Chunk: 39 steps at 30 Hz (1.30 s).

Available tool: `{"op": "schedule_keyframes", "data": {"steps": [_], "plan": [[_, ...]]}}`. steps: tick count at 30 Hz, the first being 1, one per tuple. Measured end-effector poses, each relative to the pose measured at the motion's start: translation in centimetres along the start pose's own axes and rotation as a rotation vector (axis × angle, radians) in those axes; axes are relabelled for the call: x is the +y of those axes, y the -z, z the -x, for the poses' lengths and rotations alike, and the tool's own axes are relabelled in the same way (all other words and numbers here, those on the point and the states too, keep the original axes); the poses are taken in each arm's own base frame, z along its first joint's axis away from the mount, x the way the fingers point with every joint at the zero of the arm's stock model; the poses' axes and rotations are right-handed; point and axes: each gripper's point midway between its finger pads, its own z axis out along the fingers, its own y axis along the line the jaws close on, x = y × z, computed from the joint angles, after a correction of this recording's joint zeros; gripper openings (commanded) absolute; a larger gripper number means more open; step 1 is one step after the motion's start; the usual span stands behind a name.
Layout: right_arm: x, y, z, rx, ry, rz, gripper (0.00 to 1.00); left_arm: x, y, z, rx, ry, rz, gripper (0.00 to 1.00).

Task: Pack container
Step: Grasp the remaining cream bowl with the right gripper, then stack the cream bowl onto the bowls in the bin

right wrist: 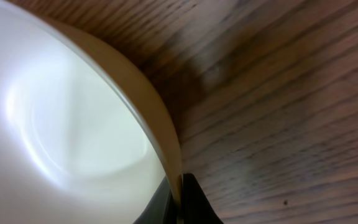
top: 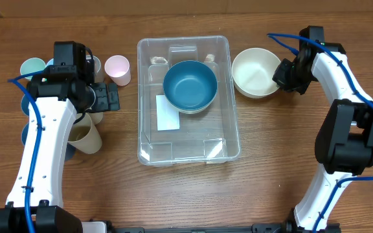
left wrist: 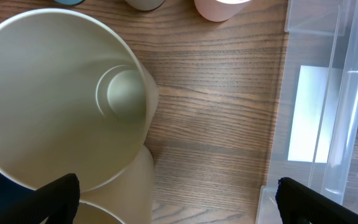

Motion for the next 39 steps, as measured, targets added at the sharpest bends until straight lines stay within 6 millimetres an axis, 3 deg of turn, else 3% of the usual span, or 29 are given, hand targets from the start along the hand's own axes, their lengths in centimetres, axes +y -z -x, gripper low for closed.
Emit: {"op": "schedule_keyframes", "data": {"steps": [4, 6, 9, 11, 12, 14, 16, 17, 19, 22, 26, 29, 30, 32, 35, 39], "plan": [[-1.2, 0.6, -0.6, 0.018, -0.006, -0.067, 0.04, 0.0, 0.0, 0.0, 0.0, 0.0, 0.0, 1.0], [-1.4, 2.3, -0.5, -0.001, -0.004, -0.09, 0.04, 0.0, 0.0, 0.0, 0.0, 0.0, 0.0, 1.0], [0.1, 8.6, 0.4, -0.126, 0.016, -0.044, 0.04, 0.0, 0.0, 0.0, -0.001, 0.0, 0.0, 1.0], [2.5, 16.3, 0.2, -0.287, 0.058, 0.045, 0.04, 0.0, 0.0, 0.0, 0.0, 0.0, 0.0, 1.0], [4.1, 20.3, -0.8, -0.368, 0.095, 0.098, 0.04, 0.0, 0.0, 0.0, 0.0, 0.0, 0.0, 1.0], [6.8, 25.5, -3.5, -0.461, 0.172, 0.183, 0.04, 0.0, 0.0, 0.0, 0.0, 0.0, 0.0, 1.0], [9.8, 28.6, -7.3, -0.493, 0.276, 0.266, 0.04, 0.0, 0.0, 0.0, 0.0, 0.0, 0.0, 1.0], [11.2, 28.8, -8.8, -0.483, 0.321, 0.291, 0.04, 0.0, 0.0, 0.0, 0.0, 0.0, 0.0, 1.0], [13.6, 27.3, -10.8, -0.435, 0.392, 0.31, 0.04, 0.0, 0.0, 0.0, 0.0, 0.0, 0.0, 1.0], [16.4, 21.7, -12.3, -0.338, 0.437, 0.281, 0.04, 0.0, 0.0, 0.0, 0.0, 0.0, 0.0, 1.0], [17.4, 13.3, -13.1, -0.198, 0.462, 0.181, 0.04, 0.0, 0.0, 0.0, 0.0, 0.0, 0.0, 1.0], [17.3, 8.8, -12.6, -0.138, 0.456, 0.13, 0.04, 0.0, 0.0, 0.0, 0.0, 0.0, 0.0, 1.0], [17.8, 8.1, -12.5, -0.134, 0.466, 0.142, 0.06, 0.0, 0.0, 0.0, 0.0, 0.0, 0.0, 1.0], [18.2, 7.7, -12.6, -0.124, 0.477, 0.159, 0.31, 0.0, 0.0, 0.0, 0.0, 0.0, 0.0, 1.0], [18.4, 7.7, -12.9, -0.11, 0.492, 0.172, 0.38, 0.0, 0.0, 0.0, 0.0, 0.0, 0.0, 1.0], [17.0, 7.4, -14.1, -0.049, 0.491, 0.132, 0.42, 0.0, 0.0, 0.0, 0.0, 0.0, 0.0, 1.0]]}}
